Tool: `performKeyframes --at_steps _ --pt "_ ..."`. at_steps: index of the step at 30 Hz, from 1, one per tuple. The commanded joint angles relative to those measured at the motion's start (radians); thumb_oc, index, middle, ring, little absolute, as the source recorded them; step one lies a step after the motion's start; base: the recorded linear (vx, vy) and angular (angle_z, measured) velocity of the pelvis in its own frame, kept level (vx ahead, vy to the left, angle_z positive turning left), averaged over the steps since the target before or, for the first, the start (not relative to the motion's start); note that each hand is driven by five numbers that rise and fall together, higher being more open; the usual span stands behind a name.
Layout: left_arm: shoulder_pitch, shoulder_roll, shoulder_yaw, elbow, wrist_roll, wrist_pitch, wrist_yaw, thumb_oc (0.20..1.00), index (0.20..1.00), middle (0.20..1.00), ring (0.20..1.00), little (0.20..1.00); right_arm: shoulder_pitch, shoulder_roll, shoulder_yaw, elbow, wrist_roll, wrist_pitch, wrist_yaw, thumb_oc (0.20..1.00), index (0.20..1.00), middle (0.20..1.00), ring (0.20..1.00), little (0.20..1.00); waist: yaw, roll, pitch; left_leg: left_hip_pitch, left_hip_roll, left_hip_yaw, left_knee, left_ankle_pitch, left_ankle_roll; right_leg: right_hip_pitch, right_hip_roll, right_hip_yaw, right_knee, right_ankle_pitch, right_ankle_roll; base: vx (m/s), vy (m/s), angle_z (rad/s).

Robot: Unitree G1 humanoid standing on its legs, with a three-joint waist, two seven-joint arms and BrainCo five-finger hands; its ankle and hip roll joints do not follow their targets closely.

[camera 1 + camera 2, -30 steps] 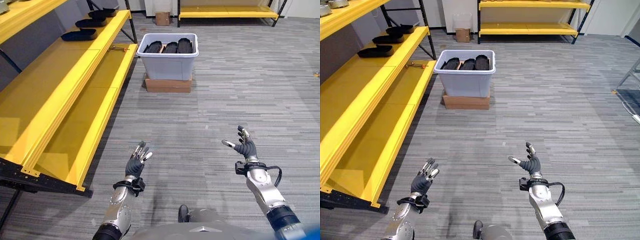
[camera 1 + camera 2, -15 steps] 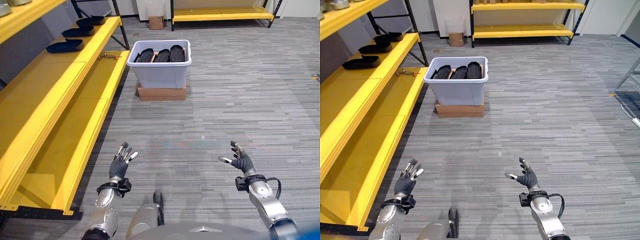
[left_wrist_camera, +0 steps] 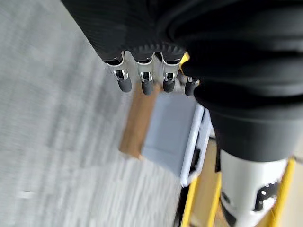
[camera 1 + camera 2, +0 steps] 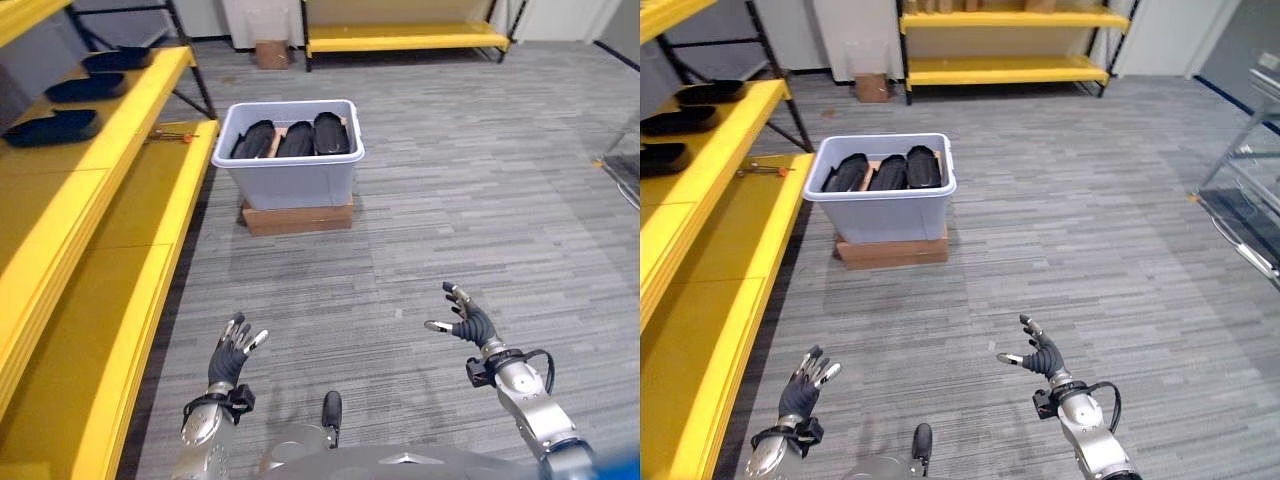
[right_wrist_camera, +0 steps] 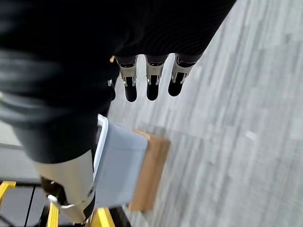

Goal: Move parts from the plastic box to the shelf.

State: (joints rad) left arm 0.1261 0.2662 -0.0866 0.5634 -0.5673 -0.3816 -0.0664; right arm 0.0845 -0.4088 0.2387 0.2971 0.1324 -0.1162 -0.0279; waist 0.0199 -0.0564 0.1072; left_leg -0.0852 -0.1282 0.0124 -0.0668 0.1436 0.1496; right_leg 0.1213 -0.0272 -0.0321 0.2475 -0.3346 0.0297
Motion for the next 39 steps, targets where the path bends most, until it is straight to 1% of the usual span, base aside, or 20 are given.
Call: performKeyframes --at_steps 1,3,4,6,10,11,12,13,14,16,18,19,20,21,22,25,27,33,37,39 --pt "0.023 0.05 0.01 -0.054 0.055 -0.059 -0.003 1.0 1.0 1.0 1.0 1.0 -0.022 0.0 0.002 -0.084 0.013 -0.061 0.008 1.0 1.0 1.0 1.0 1.0 0.042 -0.003 -0.035 -0.049 0.042 -0.007 0.082 -0.05 -0.083 -0.012 0.007 0.003 -0.069 0.305 0.003 0.16 0.171 0.06" --pt "0.023 0.057 0.006 -0.053 0.064 -0.053 0.005 1.0 1.0 1.0 1.0 1.0 -0.025 0.007 0.003 -0.087 0.009 -0.062 0.01 1.0 1.0 1.0 1.0 1.0 0.042 -0.005 -0.042 -0.041 0.033 -0.003 0.08 -0.058 -0.071 -0.019 -0.001 -0.001 -0.024 0.328 0.014 0.17 0.193 0.01" --pt "0.02 0.058 0.005 -0.043 0.06 -0.044 0.013 1.0 1.0 1.0 1.0 1.0 -0.028 0.016 0.008 -0.084 -0.003 -0.062 0.002 1.0 1.0 1.0 1.0 1.0 0.041 -0.008 -0.049 -0.027 0.02 0.001 0.082 -0.072 -0.053 -0.034 -0.012 -0.003 0.056 0.378 0.034 0.19 0.24 0.15" --pt "0.02 0.057 0.005 -0.04 0.058 -0.033 0.022 1.0 1.0 1.0 1.0 1.0 -0.029 0.022 0.012 -0.082 -0.011 -0.059 -0.005 1.0 1.0 1.0 1.0 1.0 0.041 -0.007 -0.053 -0.021 0.01 -0.004 0.087 -0.084 -0.042 -0.045 -0.015 -0.001 0.119 0.399 0.042 0.14 0.197 0.17" --pt "0.022 0.049 0.004 -0.015 0.085 -0.016 0.028 1.0 1.0 1.0 1.0 1.0 -0.048 0.033 0.023 -0.052 -0.013 -0.054 -0.036 1.0 1.0 1.0 1.0 1.0 0.049 -0.003 -0.062 0.002 -0.014 -0.011 0.099 -0.111 -0.015 -0.074 -0.041 -0.018 0.286 0.475 0.07 0.16 0.208 0.16" --pt "0.026 0.039 0.002 0.004 0.084 -0.014 0.032 1.0 1.0 1.0 1.0 1.0 -0.059 0.036 0.033 -0.04 -0.02 -0.053 -0.048 1.0 1.0 1.0 1.0 1.0 0.06 0.014 -0.058 0.024 -0.015 -0.003 0.116 -0.136 -0.001 -0.114 -0.101 -0.072 0.433 0.528 0.075 0.16 0.264 -0.01" --pt "0.027 0.036 0.002 0.008 0.083 -0.015 0.033 1.0 1.0 1.0 1.0 1.0 -0.061 0.038 0.04 -0.035 -0.025 -0.057 -0.054 1.0 1.0 1.0 1.0 1.0 0.061 0.024 -0.052 0.033 -0.011 -0.003 0.122 -0.147 0.003 -0.152 -0.121 -0.077 0.496 0.556 0.079 0.17 0.275 -0.13" --pt "0.028 0.034 -0.001 0.013 0.083 -0.018 0.036 1.0 1.0 1.0 1.0 1.0 -0.065 0.04 0.046 -0.031 -0.031 -0.059 -0.06 1.0 1.0 1.0 1.0 1.0 0.065 0.028 -0.048 0.04 -0.009 0.0 0.126 -0.151 0.003 -0.165 -0.136 -0.078 0.508 0.548 0.073 0.18 0.129 -0.27" --pt "0.03 0.025 -0.014 0.025 0.074 -0.022 0.05 1.0 1.0 1.0 1.0 1.0 -0.09 0.04 0.071 -0.021 -0.024 -0.065 -0.078 1.0 1.0 1.0 1.0 1.0 0.058 0.033 -0.025 0.079 -0.004 0.001 0.119 -0.159 0.0 -0.228 -0.091 -0.095 0.488 0.52 0.07 0.18 0.06 -0.28" --pt "0.032 0.024 -0.019 0.024 0.072 -0.025 0.047 1.0 1.0 1.0 1.0 1.0 -0.098 0.032 0.077 -0.036 -0.019 -0.057 -0.084 1.0 1.0 1.0 1.0 1.0 0.037 0.033 -0.005 0.124 0.0 -0.003 0.094 -0.169 -0.007 -0.307 -0.033 -0.12 0.412 0.486 0.062 0.19 -0.024 -0.18" --pt "0.03 0.026 -0.029 0.011 0.075 -0.019 0.044 1.0 1.0 1.0 1.0 1.0 -0.097 0.019 0.078 -0.049 -0.014 -0.052 -0.078 1.0 1.0 1.0 1.0 1.0 0.018 0.019 0.007 0.175 -0.01 -0.011 0.068 -0.193 -0.018 -0.344 -0.01 -0.172 0.22 0.469 0.062 0.24 -0.072 0.06" --pt "0.03 0.028 -0.035 0.002 0.07 -0.013 0.045 1.0 1.0 1.0 1.0 1.0 -0.095 0.013 0.078 -0.054 -0.014 -0.052 -0.072 1.0 1.0 1.0 1.0 1.0 0.008 0.009 0.013 0.202 -0.018 -0.023 0.055 -0.202 -0.023 -0.354 0.001 -0.189 0.128 0.476 0.064 0.22 -0.059 0.25" --pt "0.03 0.029 -0.037 -0.001 0.068 -0.011 0.045 1.0 1.0 1.0 1.0 1.0 -0.094 0.011 0.077 -0.055 -0.014 -0.052 -0.07 1.0 1.0 1.0 1.0 1.0 0.004 0.01 0.017 0.214 -0.018 -0.028 0.049 -0.204 -0.025 -0.349 0.007 -0.194 0.104 0.479 0.065 0.31 -0.078 0.24" --pt "0.024 0.029 -0.063 -0.015 0.071 -0.002 0.04 1.0 1.0 1.0 1.0 1.0 -0.078 0.0 0.071 -0.063 -0.023 -0.053 -0.075 1.0 1.0 1.0 1.0 1.0 -0.022 -0.009 0.017 0.25 -0.046 -0.092 0.036 -0.22 -0.03 -0.374 0.034 -0.158 -0.053 0.534 0.07 0.45 -0.098 0.32" --pt "0.026 0.021 -0.097 -0.019 0.076 -0.015 0.023 1.0 1.0 1.0 1.0 1.0 -0.049 -0.003 0.061 -0.064 -0.036 -0.058 -0.082 1.0 1.0 1.0 1.0 1.0 -0.051 -0.005 0.015 0.292 -0.048 -0.15 0.016 -0.236 -0.036 -0.418 0.051 -0.126 -0.107 0.592 0.075 0.49 -0.109 0.69" --pt "0.029 0.018 -0.127 -0.024 0.081 -0.026 -0.003 1.0 1.0 1.0 1.0 1.0 -0.026 -0.001 0.044 -0.059 -0.048 -0.058 -0.089 1.0 1.0 1.0 1.0 1.0 -0.073 -0.002 -0.001 0.306 -0.052 -0.202 0.0 -0.238 -0.04 -0.399 0.075 -0.075 -0.152 0.571 0.048 0.27 -0.08 0.76" --pt "0.027 0.014 -0.134 -0.026 0.079 -0.019 -0.012 1.0 1.0 1.0 1.0 1.0 -0.022 -0.002 0.041 -0.047 -0.043 -0.06 -0.093 1.0 1.0 1.0 1.0 1.0 -0.074 -0.004 -0.015 0.308 -0.054 -0.214 -0.001 -0.232 -0.044 -0.381 0.075 -0.077 -0.161 0.565 0.043 0.24 -0.082 0.46" --pt "0.021 0.012 -0.163 -0.06 0.067 -0.001 -0.033 1.0 1.0 1.0 1.0 1.0 -0.016 0.012 0.046 -0.023 -0.039 -0.048 -0.141 1.0 1.0 1.0 1.0 1.0 -0.07 -0.003 -0.044 0.285 -0.047 -0.155 0.055 -0.252 -0.04 -0.32 0.077 -0.123 -0.111 0.459 0.004 0.29 -0.112 0.15" --pt "0.024 0.009 -0.17 -0.067 0.074 0.003 -0.038 1.0 1.0 1.0 1.0 1.0 -0.013 0.015 0.035 -0.006 -0.039 -0.05 -0.153 1.0 1.0 1.0 1.0 1.0 -0.076 0.004 -0.051 0.275 -0.044 -0.128 0.095 -0.266 -0.043 -0.303 0.085 -0.123 -0.087 0.418 -0.018 0.19 -0.073 0.01" --pt "0.022 0.009 -0.171 -0.072 0.07 -0.001 -0.043 1.0 1.0 1.0 1.0 1.0 -0.006 0.013 0.03 -0.009 -0.039 -0.051 -0.154 1.0 1.0 1.0 1.0 1.0 -0.081 0.006 -0.057 0.268 -0.04 -0.115 0.122 -0.256 -0.049 -0.283 0.092 -0.118 -0.095 0.403 -0.028 0.25 -0.119 -0.03"
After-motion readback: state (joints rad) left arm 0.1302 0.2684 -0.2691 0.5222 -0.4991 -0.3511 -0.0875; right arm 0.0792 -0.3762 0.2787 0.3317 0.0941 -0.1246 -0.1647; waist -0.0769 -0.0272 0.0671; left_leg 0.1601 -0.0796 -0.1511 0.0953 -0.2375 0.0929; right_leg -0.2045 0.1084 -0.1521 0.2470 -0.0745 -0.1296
